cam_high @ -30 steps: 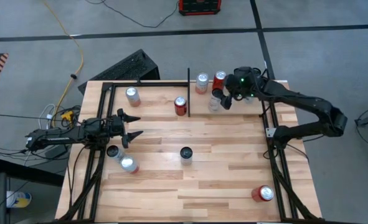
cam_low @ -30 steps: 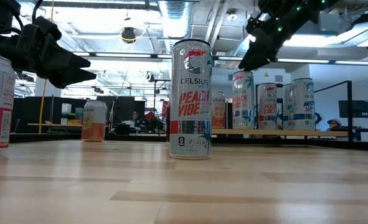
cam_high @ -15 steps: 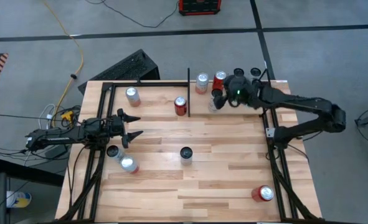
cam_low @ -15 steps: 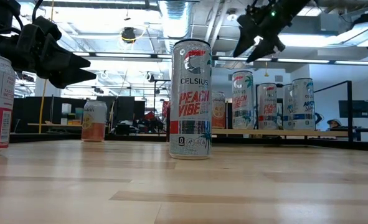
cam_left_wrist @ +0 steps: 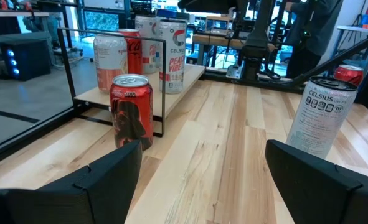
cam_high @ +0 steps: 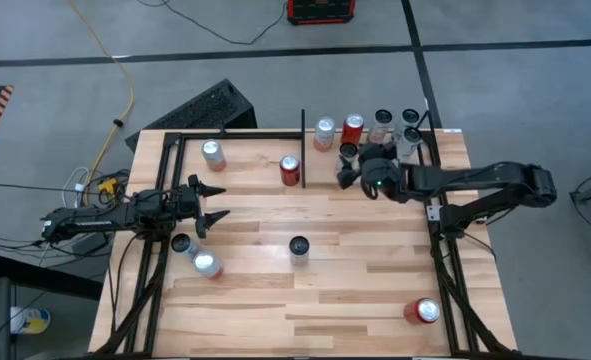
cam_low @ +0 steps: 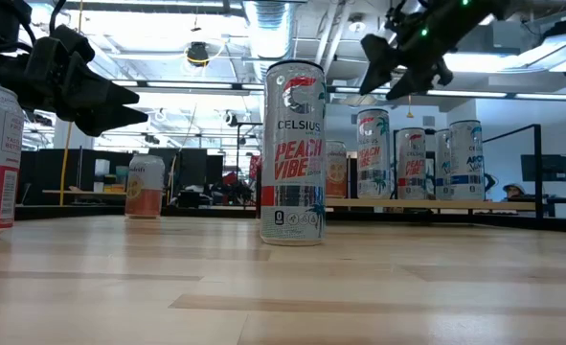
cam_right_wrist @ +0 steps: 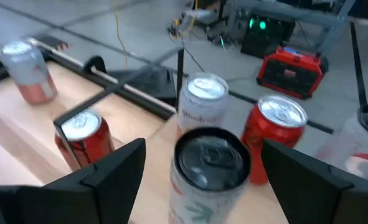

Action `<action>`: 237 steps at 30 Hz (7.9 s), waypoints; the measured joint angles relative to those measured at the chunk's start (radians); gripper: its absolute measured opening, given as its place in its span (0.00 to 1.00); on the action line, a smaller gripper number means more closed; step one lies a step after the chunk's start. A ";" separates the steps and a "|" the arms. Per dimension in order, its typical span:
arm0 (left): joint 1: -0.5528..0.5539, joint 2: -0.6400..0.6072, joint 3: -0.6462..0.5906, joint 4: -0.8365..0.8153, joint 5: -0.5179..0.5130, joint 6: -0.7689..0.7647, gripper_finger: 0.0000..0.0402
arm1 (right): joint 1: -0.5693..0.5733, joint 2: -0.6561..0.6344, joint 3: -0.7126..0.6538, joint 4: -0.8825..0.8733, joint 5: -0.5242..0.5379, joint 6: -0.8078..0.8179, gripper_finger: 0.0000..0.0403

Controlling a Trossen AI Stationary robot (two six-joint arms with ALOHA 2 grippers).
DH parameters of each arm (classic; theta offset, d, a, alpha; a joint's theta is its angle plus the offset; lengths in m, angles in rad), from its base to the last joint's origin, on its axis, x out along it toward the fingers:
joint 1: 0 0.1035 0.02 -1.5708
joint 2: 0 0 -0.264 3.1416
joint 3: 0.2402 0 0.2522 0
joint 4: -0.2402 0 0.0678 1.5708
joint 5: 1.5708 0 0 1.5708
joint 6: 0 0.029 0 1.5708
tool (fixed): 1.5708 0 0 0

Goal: Place canned beverage on shelf
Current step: Put the black pink soda can on the shelf

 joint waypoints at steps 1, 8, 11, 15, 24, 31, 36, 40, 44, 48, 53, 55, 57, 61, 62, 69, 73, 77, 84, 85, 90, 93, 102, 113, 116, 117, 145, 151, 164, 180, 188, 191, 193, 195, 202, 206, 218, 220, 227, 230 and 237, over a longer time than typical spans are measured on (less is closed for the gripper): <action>0.000 0.000 0.000 0.000 0.000 0.000 0.81 | -0.005 0.000 -0.019 0.041 -0.003 -0.014 0.86; 0.000 0.000 0.000 0.000 0.000 0.000 0.81 | -0.051 0.000 -0.079 0.145 -0.033 -0.021 0.86; 0.000 0.000 0.000 0.000 0.000 0.000 0.81 | -0.051 0.000 -0.087 0.185 -0.043 -0.021 0.86; 0.000 0.000 0.000 0.000 0.000 0.000 0.81 | -0.050 0.000 -0.088 0.186 -0.051 -0.022 0.86; 0.000 0.000 0.000 0.000 0.000 0.000 0.81 | -0.048 0.093 -0.085 0.246 -0.037 -0.031 0.86; 0.000 0.001 0.000 0.000 0.000 0.000 0.81 | -0.049 0.130 -0.084 0.305 -0.023 -0.046 0.86; 0.000 0.001 0.000 0.000 0.000 0.000 0.81 | -0.057 0.130 -0.084 0.298 -0.021 -0.051 0.86; 0.000 0.001 0.000 0.000 0.000 0.000 0.81 | -0.057 0.131 -0.086 0.292 -0.029 -0.144 0.85; 0.000 0.001 0.000 0.000 0.000 0.000 0.81 | -0.057 0.126 -0.087 0.286 -0.065 -0.221 0.82; 0.000 0.001 0.000 0.000 0.000 0.000 0.81 | -0.057 0.121 -0.088 0.283 -0.089 -0.290 0.82; 0.000 0.001 0.000 0.000 0.000 0.000 0.81 | -0.066 0.093 -0.089 0.262 -0.123 -0.334 0.82; 0.000 0.001 0.000 0.000 0.000 0.000 0.81 | -0.071 0.076 -0.091 0.259 -0.130 -0.334 0.82; 0.000 0.001 0.000 0.000 0.000 0.000 0.81 | -0.077 0.053 -0.091 0.274 -0.129 -0.341 0.82; 0.000 0.001 0.000 0.000 0.000 0.000 0.81 | -0.081 0.006 -0.091 0.274 -0.127 -0.341 0.82; 0.000 0.001 0.000 0.000 0.000 0.000 0.81 | -0.083 -0.005 -0.091 0.274 -0.126 -0.337 0.82; 0.000 0.001 0.000 0.000 0.000 0.000 0.81 | -0.079 -0.009 -0.089 0.228 -0.116 -0.222 0.82; 0.000 0.001 0.000 0.000 0.000 0.000 0.81 | -0.053 0.045 -0.089 0.244 -0.059 -0.213 0.82; 0.000 0.001 0.000 0.000 0.000 0.000 0.81 | -0.043 0.066 -0.089 0.250 -0.032 -0.212 0.82; 0.000 0.001 0.000 0.000 0.000 0.000 0.81 | -0.061 0.065 -0.089 0.256 -0.028 -0.213 0.82; 0.000 0.001 0.000 0.000 0.000 0.000 0.81 | -0.061 0.064 -0.089 0.257 -0.028 -0.216 0.82; 0.000 0.001 0.000 0.000 0.000 0.000 0.81 | -0.034 0.052 -0.166 0.435 -0.018 -0.280 0.82; 0.000 0.001 0.000 0.000 0.000 0.000 0.81 | -0.025 0.013 -0.312 0.720 -0.002 -0.337 0.82; 0.000 0.001 0.000 0.000 0.000 0.000 0.81 | -0.002 -0.001 -0.529 1.180 -0.039 -0.474 0.82; 0.000 0.001 0.000 0.000 0.000 0.000 0.81 | -0.041 -0.001 -0.527 1.185 -0.087 -0.415 0.82; 0.000 0.001 0.000 0.000 0.000 0.000 0.81 | -0.060 -0.001 -0.527 1.185 -0.111 -0.384 0.83; 0.000 0.001 0.000 0.000 0.000 0.000 0.81 | -0.066 -0.001 -0.527 1.186 -0.114 -0.381 0.84; 0.000 0.001 0.000 0.000 0.000 0.000 0.81 | -0.123 0.002 -0.409 0.956 -0.206 -0.327 0.95; 0.000 0.001 0.000 0.000 0.000 0.000 0.81 | -0.129 0.067 -0.408 0.990 -0.208 -0.312 0.95; 0.000 0.001 0.000 0.000 0.000 0.000 0.81 | -0.129 0.193 -0.409 1.096 -0.188 -0.329 0.95; 0.000 0.001 0.000 0.000 0.000 0.000 0.81 | -0.156 0.222 -0.409 1.118 -0.179 -0.334 0.72; 0.000 0.001 0.000 0.000 0.000 0.000 0.81 | -0.179 0.201 -0.410 1.101 -0.300 -0.347 0.70; 0.000 0.001 0.000 0.000 0.000 0.000 0.81 | -0.206 0.177 -0.410 1.074 -0.389 -0.347 0.70; 0.000 0.001 0.000 0.000 0.000 0.000 0.81 | -0.234 0.156 -0.410 1.059 -0.457 -0.347 0.70; 0.000 0.001 0.000 0.000 0.000 0.000 0.81 | -0.263 0.137 -0.410 1.028 -0.527 -0.353 0.70; 0.000 0.001 0.000 0.000 0.000 0.000 0.81 | -0.371 0.093 -0.410 0.981 -0.772 -0.392 0.70; 0.000 0.001 0.000 0.000 0.000 0.000 0.81 | -0.423 0.093 -0.410 0.969 -0.891 -0.398 0.70; 0.000 0.001 0.000 0.000 0.000 0.000 0.81 | -0.480 0.094 -0.408 0.932 -0.935 -0.446 0.73; 0.000 0.001 0.000 0.000 0.000 0.000 0.81 | -0.480 0.095 -0.408 0.932 -0.942 -0.452 0.77; 0.000 0.001 0.000 0.000 0.000 0.000 0.81 | -0.480 0.097 -0.408 0.926 -0.947 -0.442 0.85; 0.000 0.001 0.000 0.000 0.000 0.000 0.81 | -0.480 0.097 -0.408 0.925 -0.946 -0.442 0.85; 0.000 0.001 0.000 0.000 0.000 0.000 0.81 | -0.480 0.048 -0.409 0.927 -0.946 -0.448 0.85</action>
